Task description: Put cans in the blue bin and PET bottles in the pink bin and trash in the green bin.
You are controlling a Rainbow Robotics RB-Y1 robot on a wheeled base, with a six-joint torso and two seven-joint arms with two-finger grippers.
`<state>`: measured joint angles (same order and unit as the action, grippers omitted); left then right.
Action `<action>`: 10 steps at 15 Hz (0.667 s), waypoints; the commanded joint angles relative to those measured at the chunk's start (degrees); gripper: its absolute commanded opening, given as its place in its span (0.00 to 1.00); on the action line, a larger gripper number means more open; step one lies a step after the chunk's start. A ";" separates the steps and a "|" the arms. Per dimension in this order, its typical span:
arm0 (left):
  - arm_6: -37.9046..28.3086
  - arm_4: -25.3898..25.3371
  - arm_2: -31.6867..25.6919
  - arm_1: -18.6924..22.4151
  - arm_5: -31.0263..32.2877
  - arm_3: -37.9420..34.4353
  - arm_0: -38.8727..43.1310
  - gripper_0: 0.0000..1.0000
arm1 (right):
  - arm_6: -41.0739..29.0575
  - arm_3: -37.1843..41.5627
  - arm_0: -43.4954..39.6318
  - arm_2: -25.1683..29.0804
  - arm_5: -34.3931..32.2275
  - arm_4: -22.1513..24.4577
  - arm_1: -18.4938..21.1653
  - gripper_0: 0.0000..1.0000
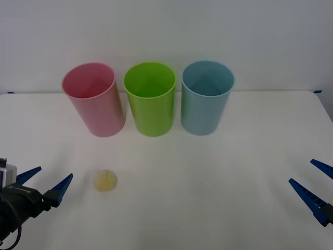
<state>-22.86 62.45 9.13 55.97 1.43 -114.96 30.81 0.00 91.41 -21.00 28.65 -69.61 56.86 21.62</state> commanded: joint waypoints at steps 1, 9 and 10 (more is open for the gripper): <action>-1.66 -1.28 5.90 6.17 -5.12 -1.23 -2.51 1.00 | 0.00 0.00 0.00 0.00 0.00 0.00 0.00 1.00; -2.10 -21.23 34.29 24.01 -14.52 -1.31 -28.70 1.00 | 0.00 0.00 0.00 0.00 0.00 0.00 0.00 1.00; -1.66 -24.74 38.16 24.98 -15.31 -1.31 -32.74 1.00 | 0.00 0.00 0.00 0.00 0.00 0.00 0.00 1.00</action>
<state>-24.85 40.30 44.59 80.20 -13.26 -116.23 0.89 0.00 91.40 -21.01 28.65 -69.61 56.86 21.62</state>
